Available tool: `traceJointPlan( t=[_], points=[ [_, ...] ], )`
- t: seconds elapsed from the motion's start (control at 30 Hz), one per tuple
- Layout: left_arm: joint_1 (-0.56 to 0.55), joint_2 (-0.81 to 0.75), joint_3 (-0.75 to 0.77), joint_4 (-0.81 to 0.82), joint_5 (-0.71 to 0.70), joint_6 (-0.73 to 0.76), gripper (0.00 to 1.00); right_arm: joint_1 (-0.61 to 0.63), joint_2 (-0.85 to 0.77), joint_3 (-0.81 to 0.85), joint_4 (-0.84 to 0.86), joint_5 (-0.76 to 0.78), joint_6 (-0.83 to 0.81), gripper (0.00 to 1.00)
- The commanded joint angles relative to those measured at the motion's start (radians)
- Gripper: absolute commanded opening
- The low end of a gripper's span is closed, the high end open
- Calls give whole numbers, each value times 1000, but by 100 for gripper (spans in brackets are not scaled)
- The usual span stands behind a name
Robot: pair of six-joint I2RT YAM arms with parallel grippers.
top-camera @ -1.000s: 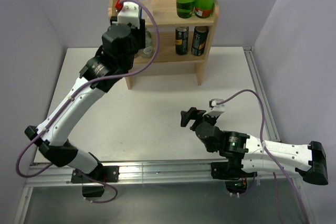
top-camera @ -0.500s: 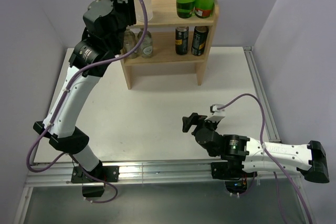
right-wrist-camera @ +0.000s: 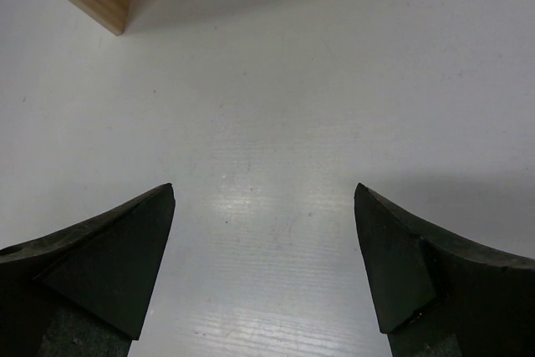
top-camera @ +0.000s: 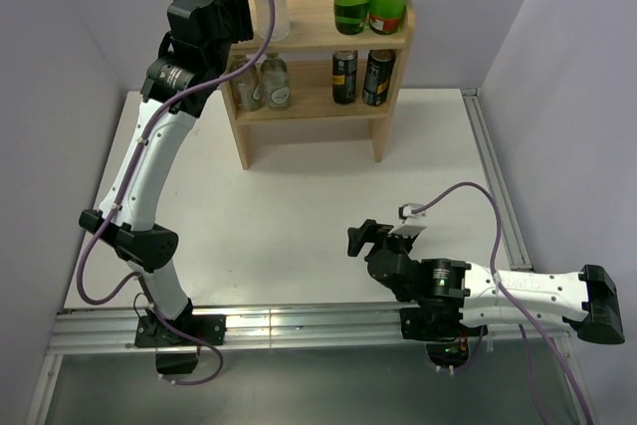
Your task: Place and organize the beverage onto the shelf
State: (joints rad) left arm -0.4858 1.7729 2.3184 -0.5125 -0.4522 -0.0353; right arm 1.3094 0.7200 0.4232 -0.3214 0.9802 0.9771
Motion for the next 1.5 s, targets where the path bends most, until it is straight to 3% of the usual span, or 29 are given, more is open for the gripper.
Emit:
traceJointPlan(
  t=[0.0, 0.33, 0.47, 0.67, 0.8, 1.47],
  points=[
    [39, -33, 72, 146, 67, -58, 0, 10, 9, -9, -15, 52, 51, 95],
    [61, -3, 53, 158, 72, -58, 1, 13, 35, -9, -13, 60, 58, 95],
    [64, 3, 27, 177, 70, -58, 18, 13, 36, -11, -15, 61, 63, 95],
    [67, 19, -8, 187, 69, -55, 64, 13, 35, -15, -21, 61, 72, 95],
    [67, 7, -46, 207, 66, -52, 73, 14, 32, -17, -28, 61, 75, 95],
    [67, -70, -128, 184, 60, -86, 80, 27, 25, -17, -45, 58, 112, 94]
  ],
)
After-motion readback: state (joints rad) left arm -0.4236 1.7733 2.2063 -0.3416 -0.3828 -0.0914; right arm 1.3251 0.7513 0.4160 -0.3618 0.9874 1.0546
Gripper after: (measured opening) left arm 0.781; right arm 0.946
